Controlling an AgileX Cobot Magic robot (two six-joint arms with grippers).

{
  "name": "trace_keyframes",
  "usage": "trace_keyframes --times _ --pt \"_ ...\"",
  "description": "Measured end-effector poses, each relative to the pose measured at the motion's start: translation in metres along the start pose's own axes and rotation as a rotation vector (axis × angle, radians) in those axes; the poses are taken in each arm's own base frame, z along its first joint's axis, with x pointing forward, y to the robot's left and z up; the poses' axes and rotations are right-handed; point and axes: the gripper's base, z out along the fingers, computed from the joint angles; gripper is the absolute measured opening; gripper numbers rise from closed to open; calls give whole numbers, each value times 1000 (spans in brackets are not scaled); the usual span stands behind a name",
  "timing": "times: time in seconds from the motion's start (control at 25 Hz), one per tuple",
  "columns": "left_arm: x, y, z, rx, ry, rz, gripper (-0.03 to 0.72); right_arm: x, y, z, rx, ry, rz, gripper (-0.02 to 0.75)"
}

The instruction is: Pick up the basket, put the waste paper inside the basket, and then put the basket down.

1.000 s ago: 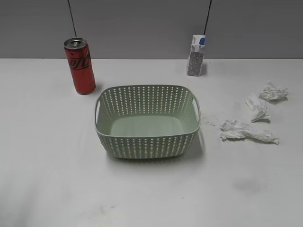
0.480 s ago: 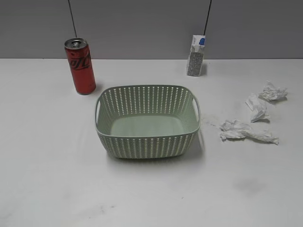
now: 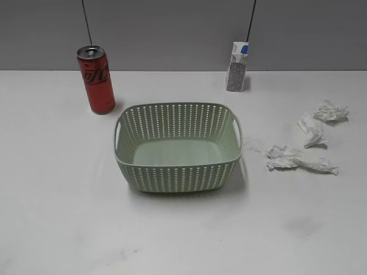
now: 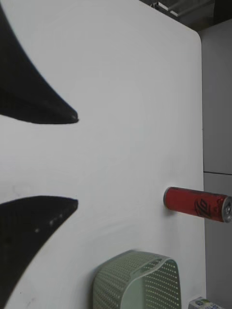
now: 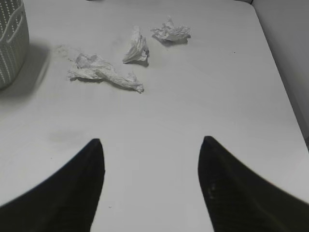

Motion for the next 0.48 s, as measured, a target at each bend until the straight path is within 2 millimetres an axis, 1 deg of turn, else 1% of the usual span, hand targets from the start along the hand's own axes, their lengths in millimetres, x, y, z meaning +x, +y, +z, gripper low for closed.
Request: trace_keyframes --times 0.12,0.48 --pt "0 -1 5 9 -6 0 374 0 0 0 2 -4 0 468" --pt "0 -1 6 9 -9 2 374 0 0 0 2 -8 2 468"
